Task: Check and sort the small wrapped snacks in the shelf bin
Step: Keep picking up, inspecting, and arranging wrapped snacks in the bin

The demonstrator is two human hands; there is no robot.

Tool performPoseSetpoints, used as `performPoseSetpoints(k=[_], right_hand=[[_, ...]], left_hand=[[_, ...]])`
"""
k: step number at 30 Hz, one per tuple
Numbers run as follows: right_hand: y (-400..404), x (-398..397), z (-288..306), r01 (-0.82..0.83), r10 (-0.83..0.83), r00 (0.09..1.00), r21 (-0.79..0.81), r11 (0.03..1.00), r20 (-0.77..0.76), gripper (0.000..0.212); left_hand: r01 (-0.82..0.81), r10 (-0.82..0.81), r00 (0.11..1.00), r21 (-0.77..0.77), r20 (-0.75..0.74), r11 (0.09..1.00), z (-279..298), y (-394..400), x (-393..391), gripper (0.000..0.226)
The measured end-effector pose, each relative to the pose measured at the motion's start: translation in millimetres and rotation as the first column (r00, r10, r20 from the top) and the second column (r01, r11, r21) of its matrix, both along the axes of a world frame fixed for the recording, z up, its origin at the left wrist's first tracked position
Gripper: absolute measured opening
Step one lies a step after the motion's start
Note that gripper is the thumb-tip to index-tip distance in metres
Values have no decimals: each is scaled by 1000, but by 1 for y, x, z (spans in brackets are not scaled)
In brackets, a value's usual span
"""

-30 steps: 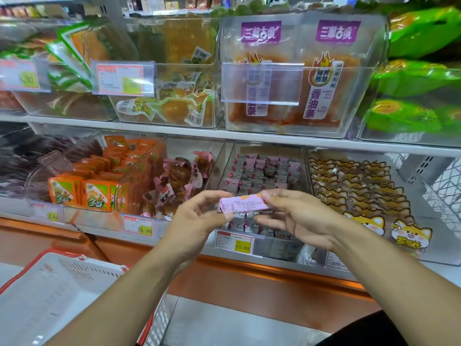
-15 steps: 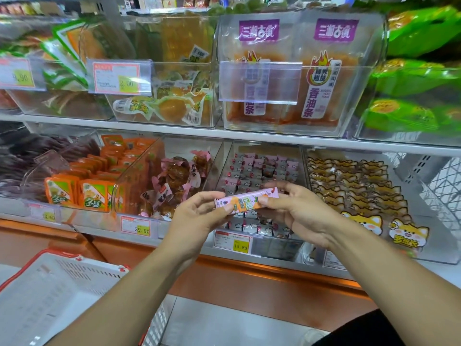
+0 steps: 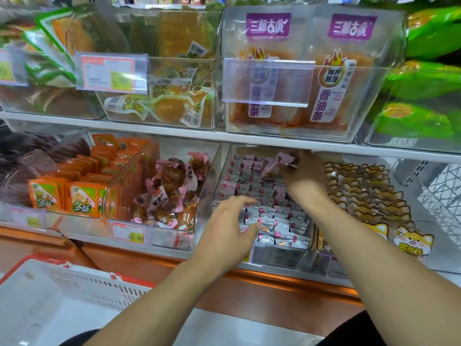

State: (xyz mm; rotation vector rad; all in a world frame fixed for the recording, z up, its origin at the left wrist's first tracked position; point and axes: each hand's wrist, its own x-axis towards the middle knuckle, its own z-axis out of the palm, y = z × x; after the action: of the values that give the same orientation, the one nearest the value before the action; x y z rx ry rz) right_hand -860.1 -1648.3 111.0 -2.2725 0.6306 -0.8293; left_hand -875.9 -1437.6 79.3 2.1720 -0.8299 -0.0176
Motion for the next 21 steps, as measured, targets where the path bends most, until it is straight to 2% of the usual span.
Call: performPoseSetpoints(k=[3, 9, 12, 14, 19, 21], right_hand=[[0, 15, -5, -30, 11, 988, -118, 993, -152, 23], [4, 32, -21, -121, 32, 945, -256, 959, -325, 25], [3, 40, -17, -119, 13, 958, -356, 927, -288, 23], [4, 46, -17, -130, 45, 966, -330, 935, -253, 24], [6, 59, -34, -178, 79, 924, -238, 955, -373, 16], [6, 61, -34, -158, 79, 939, -214, 964, -336, 17]], left_hand=[[20, -21, 1000, 59, 24, 998, -2, -4, 2, 46], [13, -20, 996, 80, 88, 997, -3, -8, 10, 42], [15, -25, 994, 90, 106, 996, -4, -8, 12, 44], [21, -31, 993, 90, 114, 996, -5, -7, 12, 44], [39, -45, 995, 64, 91, 997, -4, -4, 13, 42], [47, -51, 995, 43, 81, 998, -3, -2, 13, 39]])
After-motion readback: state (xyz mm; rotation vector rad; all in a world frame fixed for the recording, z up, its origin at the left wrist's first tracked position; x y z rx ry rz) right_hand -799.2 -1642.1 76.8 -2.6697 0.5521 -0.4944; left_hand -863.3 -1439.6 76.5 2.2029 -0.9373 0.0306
